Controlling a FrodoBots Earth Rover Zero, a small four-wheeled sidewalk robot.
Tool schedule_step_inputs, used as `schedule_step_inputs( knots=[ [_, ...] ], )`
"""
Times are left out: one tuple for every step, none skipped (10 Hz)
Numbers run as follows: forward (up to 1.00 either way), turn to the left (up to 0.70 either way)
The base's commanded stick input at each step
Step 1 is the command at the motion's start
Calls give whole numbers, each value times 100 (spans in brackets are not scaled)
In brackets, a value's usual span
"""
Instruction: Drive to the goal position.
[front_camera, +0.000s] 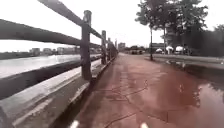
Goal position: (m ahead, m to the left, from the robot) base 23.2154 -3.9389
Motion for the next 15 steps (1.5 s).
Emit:
schedule_step_inputs(
  knots=[
    [70, 0],
    [70, 0],
    [70, 0],
    [70, 0],
    [70, 0],
    [70, 0],
    [70, 0],
    [70, 0],
    [70, 0],
    [70, 0],
    [70, 0],
    [70, 0],
    [70, 0],
    [70, 0],
    [70, 0]
  ],
)
